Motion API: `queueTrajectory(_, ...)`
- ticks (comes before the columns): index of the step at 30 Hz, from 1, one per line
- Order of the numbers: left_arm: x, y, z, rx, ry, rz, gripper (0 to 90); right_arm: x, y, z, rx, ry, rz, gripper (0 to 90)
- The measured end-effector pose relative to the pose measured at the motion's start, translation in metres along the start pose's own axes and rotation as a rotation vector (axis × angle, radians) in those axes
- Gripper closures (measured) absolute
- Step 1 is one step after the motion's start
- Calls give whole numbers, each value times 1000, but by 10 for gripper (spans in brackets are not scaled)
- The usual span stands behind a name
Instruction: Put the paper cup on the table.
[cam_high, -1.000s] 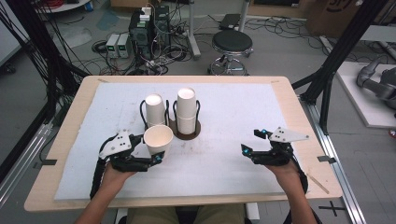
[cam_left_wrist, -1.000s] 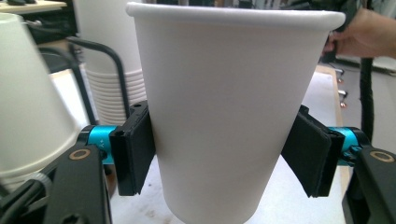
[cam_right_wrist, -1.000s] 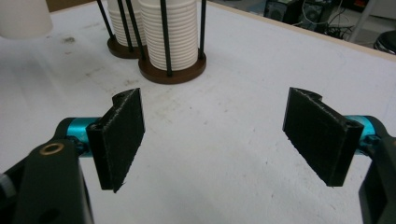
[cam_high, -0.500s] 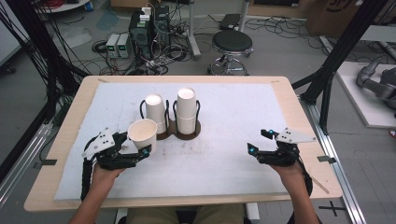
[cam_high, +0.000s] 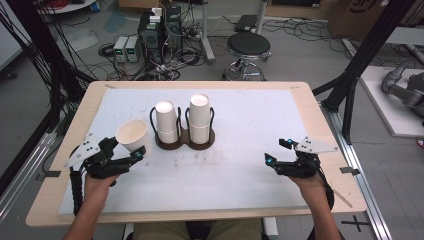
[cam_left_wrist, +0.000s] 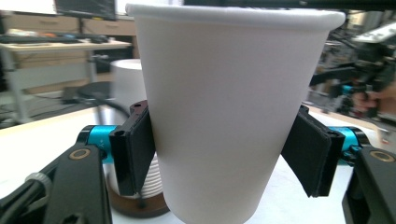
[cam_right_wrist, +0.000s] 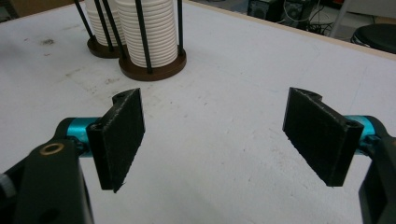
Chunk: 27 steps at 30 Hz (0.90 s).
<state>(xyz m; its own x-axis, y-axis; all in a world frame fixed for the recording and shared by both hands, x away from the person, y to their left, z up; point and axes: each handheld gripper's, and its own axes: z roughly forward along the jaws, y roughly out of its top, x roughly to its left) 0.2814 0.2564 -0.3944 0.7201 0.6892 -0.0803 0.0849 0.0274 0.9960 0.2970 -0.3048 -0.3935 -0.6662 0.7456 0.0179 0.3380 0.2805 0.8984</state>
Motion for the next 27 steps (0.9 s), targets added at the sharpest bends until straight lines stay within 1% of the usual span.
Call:
queueTrajectory(2,7,-2,-5,2,31,-6,311,1,0,0,4,6,-1,216)
queueTrajectory(4,15,-5,-8,7,61,-1,308,1,0,1,3,6,-3,216)
queueTrajectory(8,29,-14,-11,25,113,-12,309,3,-1,0,9,11,-7,216)
queueTrajectory(11,40,-22,-10,46,150,-31,308,2,-2,0,7,9,-14,217)
queueTrajectory(12,43,-25,-10,54,162,-35,309,2,-2,-1,9,9,-8,217)
queueTrajectory(14,50,-31,-9,84,187,-46,308,2,-2,-1,10,9,-7,217)
queueTrajectory(16,56,-35,-9,102,204,-60,308,3,-2,0,13,11,-7,216)
queueTrajectory(18,62,-37,-8,118,222,-66,308,4,-3,2,16,13,-11,217)
queueTrajectory(20,66,-39,-6,136,235,-82,308,4,-3,2,22,16,-10,217)
queueTrajectory(21,68,-40,-5,150,241,-86,308,4,-3,2,22,16,-11,216)
queueTrajectory(26,70,-47,5,265,271,-84,305,4,-3,3,22,17,-13,217)
queueTrajectory(27,70,-48,7,286,279,-79,305,5,-3,3,25,19,-10,217)
